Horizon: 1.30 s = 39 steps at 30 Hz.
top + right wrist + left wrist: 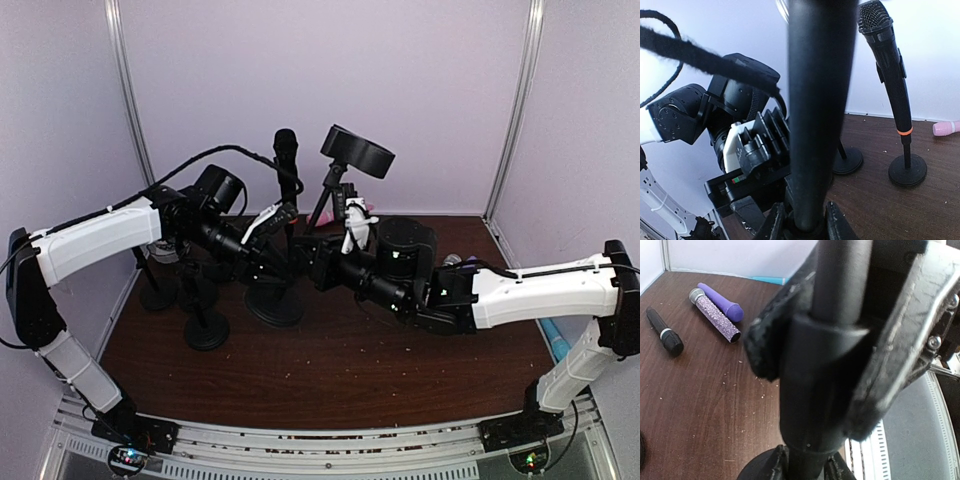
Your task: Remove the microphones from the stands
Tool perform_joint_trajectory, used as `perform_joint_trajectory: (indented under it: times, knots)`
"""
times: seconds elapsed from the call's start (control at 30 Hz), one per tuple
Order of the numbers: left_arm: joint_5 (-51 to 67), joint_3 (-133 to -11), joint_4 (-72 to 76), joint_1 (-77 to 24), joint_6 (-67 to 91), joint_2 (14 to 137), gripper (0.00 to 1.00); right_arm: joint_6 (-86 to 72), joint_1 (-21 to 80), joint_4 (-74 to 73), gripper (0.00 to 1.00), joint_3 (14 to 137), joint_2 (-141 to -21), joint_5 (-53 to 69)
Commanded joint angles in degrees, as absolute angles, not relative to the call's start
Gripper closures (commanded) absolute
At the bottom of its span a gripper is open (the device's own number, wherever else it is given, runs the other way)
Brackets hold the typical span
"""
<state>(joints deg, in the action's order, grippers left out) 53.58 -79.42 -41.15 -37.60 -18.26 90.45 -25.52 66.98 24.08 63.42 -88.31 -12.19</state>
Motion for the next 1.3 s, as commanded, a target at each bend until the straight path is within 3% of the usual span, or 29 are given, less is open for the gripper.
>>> perform_joint_trajectory:
  times: [0.0, 0.07, 0.1, 0.3, 0.73, 0.93, 1.07, 1.27]
  knots:
    - [56.3, -80.7, -39.7, -37.8, -18.7, 90.9, 0.79, -27.5, 67.1, 30.6, 1.00, 66.0, -87.6, -11.6]
    - [56.5, -81.0, -40.4, -37.8, -19.4, 91.0, 0.99, -28.2, 67.1, 30.6, 1.00, 65.9, -87.2, -11.3]
    - [56.4, -81.3, -40.8, -37.8, -19.5, 91.0, 1.00, -28.3, 67.0, 30.6, 1.00, 65.9, -87.1, -11.1]
    - [60.6, -84.6, -44.5, -37.8, -20.9, 90.9, 1.00, -27.9, 67.0, 33.1, 1.00, 64.6, -85.4, -4.9]
    - [76.4, -90.4, -47.5, -37.8, -16.9, 89.7, 1.00, -29.2, 64.9, 40.0, 0.99, 65.1, -82.1, 31.2]
    - [75.5, -91.0, -47.5, -37.7, -16.6, 89.1, 1.00, -34.7, 62.7, 43.0, 0.74, 64.5, -81.3, 38.4]
    - [74.0, -91.9, -47.5, -37.4, -16.9, 89.0, 1.00, -30.7, 62.7, 32.9, 0.39, 62.3, -78.1, 20.6]
    - [68.8, -93.6, -47.5, -35.8, -18.5, 89.0, 1.00, -28.9, 65.0, 18.0, 0.31, 62.6, -75.6, -4.2]
